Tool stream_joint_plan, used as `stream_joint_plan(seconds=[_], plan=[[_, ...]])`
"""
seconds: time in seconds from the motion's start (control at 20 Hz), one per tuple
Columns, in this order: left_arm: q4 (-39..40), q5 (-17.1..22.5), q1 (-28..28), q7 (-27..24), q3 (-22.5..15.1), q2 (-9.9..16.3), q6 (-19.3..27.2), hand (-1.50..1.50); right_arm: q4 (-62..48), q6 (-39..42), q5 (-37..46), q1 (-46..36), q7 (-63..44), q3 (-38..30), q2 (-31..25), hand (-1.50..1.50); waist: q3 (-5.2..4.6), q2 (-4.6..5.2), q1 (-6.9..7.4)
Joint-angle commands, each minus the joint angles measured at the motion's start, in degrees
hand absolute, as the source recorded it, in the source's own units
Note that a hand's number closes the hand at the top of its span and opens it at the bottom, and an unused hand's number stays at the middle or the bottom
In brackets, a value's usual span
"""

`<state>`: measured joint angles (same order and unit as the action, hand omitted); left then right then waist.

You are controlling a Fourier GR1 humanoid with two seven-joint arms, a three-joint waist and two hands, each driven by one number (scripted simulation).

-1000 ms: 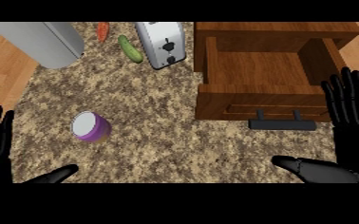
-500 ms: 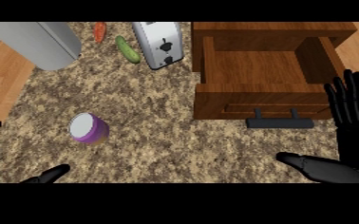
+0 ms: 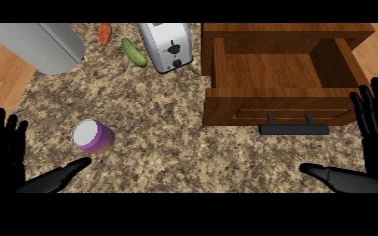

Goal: Pick up the can, place it into the drawer and close the drawer

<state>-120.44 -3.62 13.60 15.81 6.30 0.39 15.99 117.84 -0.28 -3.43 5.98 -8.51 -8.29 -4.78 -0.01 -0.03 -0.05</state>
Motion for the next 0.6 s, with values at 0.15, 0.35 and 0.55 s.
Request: stream_joint_plan(seconds=[0.15, 0.35, 0.55], plan=[[13.1, -1.7, 0.5, -9.9, -6.9, -0.4, 7.3, -1.50, 1.4, 2.8, -1.1, 4.6, 2.6, -0.9, 0.3, -1.50, 0.00, 0.02, -0.20], [16.0, 0.8, 0.5, -12.3, -2.4, -0.4, 3.5, -1.50, 6.5, 2.2, -1.1, 5.5, -0.2, -1.1, 1.0, -1.50, 0.00, -0.01, -0.07], [22.0, 1.1, -3.4, -13.5, -2.2, -0.4, 5.9, -1.50, 4.9, 0.8, 0.4, 0.9, -3.6, -0.9, 0.4, -1.50, 0.00, 0.03, -0.02]])
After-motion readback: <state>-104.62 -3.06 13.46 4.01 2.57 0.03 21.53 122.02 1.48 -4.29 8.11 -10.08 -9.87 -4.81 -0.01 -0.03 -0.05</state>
